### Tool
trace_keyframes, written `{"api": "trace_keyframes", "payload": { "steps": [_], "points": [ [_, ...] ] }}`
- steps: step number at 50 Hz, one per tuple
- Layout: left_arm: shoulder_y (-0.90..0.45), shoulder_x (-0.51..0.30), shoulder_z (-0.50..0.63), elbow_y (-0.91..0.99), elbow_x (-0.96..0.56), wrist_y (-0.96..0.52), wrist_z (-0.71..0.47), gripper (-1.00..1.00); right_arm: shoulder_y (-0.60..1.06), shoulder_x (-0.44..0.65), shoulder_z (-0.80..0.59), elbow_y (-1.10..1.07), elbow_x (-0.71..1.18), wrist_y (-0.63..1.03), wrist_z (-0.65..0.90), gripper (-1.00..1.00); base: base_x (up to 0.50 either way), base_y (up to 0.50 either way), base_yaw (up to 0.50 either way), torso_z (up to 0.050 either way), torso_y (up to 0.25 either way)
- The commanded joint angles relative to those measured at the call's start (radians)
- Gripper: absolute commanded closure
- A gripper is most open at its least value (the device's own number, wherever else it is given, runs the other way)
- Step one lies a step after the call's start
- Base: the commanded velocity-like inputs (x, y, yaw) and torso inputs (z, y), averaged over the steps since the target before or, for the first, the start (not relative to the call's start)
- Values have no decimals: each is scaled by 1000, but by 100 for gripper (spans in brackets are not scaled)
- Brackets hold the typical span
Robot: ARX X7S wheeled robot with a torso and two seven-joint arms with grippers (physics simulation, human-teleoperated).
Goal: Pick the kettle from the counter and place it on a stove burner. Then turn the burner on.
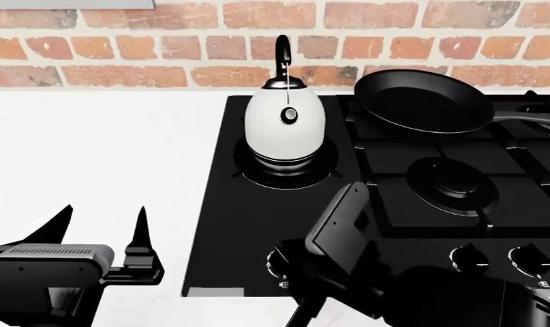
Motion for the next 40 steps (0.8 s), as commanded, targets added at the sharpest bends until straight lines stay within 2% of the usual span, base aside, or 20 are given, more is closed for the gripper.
{"api": "trace_keyframes", "payload": {
  "steps": [1,33,34,40],
  "points": [
    [-1,1,4,-2,2,2,0,-100,-50,45,-48,22,-136,-88,-79,100,0,0,0,0,0],
    [-5,-1,8,-5,-1,4,-3,-100,-81,46,-59,36,-211,-164,-93,100,-1,-2,-3,0,0],
    [-3,-2,7,-4,-1,3,-4,-100,-79,53,-54,28,-195,-160,-98,-100,0,0,-3,0,0],
    [-1,-9,3,11,-2,1,-9,-100,-85,94,-19,-43,-158,-195,-81,-100,0,0,0,0,0]
  ]
}}
